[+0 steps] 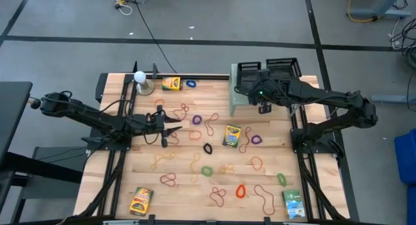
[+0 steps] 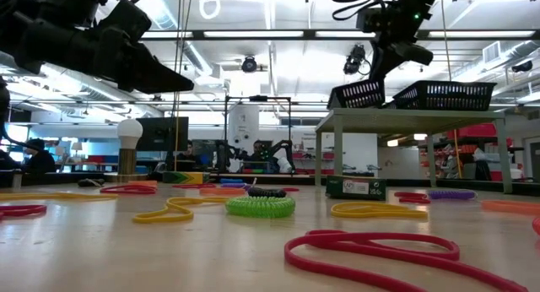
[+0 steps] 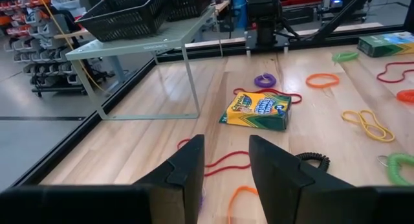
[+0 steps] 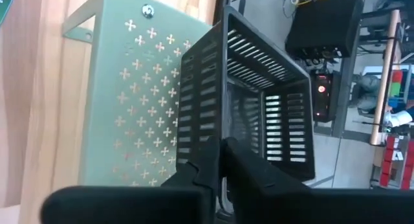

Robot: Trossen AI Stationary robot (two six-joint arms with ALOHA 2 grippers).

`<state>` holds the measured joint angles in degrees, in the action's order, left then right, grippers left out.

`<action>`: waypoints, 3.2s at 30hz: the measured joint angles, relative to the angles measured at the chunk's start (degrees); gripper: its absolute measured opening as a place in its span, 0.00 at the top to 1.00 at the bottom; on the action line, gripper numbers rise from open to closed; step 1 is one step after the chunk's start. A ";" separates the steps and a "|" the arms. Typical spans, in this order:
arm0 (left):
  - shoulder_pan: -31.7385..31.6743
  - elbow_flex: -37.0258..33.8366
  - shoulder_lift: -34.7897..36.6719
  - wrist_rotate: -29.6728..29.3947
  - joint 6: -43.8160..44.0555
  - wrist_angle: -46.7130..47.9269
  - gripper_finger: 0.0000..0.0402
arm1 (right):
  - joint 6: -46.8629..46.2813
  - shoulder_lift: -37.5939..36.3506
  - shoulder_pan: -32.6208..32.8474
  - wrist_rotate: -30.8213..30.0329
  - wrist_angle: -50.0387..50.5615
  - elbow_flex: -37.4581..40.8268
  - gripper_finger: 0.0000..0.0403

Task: Pick & Place Office Desk Supplies
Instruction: Put the black bin on the shelf

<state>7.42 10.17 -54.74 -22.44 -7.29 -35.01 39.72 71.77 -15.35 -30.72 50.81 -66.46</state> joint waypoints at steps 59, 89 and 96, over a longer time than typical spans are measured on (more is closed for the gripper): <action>0.07 0.02 -0.02 0.02 3.02 -0.24 0.68 | -32.00 0.74 -15.80 15.48 5.00 -2.97 0.99; 0.04 0.04 -0.04 0.02 2.68 0.00 0.68 | -36.48 2.05 -18.23 28.41 -2.85 -4.72 0.98; 0.09 0.04 -0.04 0.02 3.81 0.07 0.68 | -32.14 5.13 -18.27 33.87 1.30 -6.26 0.98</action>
<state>7.51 10.22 -54.78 -22.41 -3.48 -34.94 7.58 76.90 -33.63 3.15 52.11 -72.72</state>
